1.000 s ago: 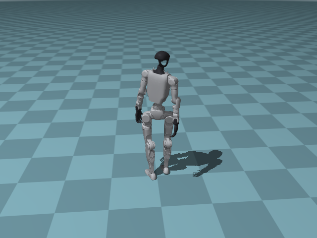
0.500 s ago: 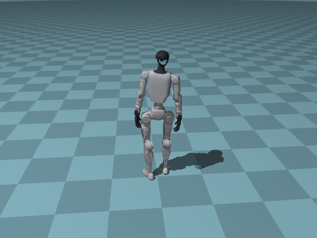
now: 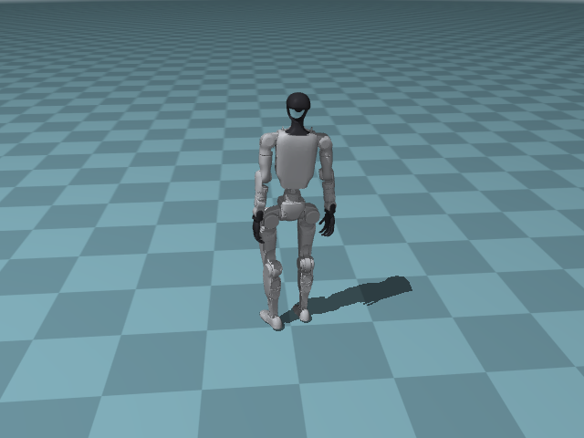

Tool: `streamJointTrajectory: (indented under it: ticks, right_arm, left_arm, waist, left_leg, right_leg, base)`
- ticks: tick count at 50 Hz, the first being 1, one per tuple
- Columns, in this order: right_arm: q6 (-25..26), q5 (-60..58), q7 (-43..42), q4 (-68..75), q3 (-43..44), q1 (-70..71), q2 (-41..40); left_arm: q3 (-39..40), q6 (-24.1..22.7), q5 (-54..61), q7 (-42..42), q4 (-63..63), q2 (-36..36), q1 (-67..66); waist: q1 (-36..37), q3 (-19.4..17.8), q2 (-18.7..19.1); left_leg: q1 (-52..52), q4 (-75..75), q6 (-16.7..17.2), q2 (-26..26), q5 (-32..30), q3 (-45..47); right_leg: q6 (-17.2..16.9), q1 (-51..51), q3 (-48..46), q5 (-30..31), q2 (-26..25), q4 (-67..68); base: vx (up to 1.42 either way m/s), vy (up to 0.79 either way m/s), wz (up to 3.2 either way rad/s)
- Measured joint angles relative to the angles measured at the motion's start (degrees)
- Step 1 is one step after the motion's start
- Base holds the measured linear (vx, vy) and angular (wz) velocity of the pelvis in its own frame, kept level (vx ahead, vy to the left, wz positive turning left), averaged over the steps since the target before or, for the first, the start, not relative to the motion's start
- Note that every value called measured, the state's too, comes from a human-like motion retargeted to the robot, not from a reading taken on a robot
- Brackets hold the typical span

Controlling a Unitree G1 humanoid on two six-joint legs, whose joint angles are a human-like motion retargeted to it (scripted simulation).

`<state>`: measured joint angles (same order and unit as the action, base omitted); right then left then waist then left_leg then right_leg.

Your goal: In place motions

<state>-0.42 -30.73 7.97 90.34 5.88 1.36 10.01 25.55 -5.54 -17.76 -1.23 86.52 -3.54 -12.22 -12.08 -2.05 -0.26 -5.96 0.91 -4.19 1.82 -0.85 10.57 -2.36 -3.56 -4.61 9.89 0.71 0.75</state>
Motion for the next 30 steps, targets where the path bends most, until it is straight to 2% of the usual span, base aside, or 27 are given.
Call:
streamJointTrajectory:
  ticks: [30]
  right_arm:
    - [0.32, 0.06, -1.80, 2.12, 0.49, -1.44, 0.30]
  left_arm:
    - [-1.69, 0.24, -0.74, -3.38, -2.15, 0.12, 3.51]
  waist:
    - [2.69, 0.82, 1.45]
  left_leg:
    - [2.10, -0.19, -0.16, 1.47, -1.59, -4.22]
  right_leg:
    - [-0.12, -0.40, -3.99, -1.31, 1.64, -0.24]
  base:
    - [0.05, 0.03, 0.10]
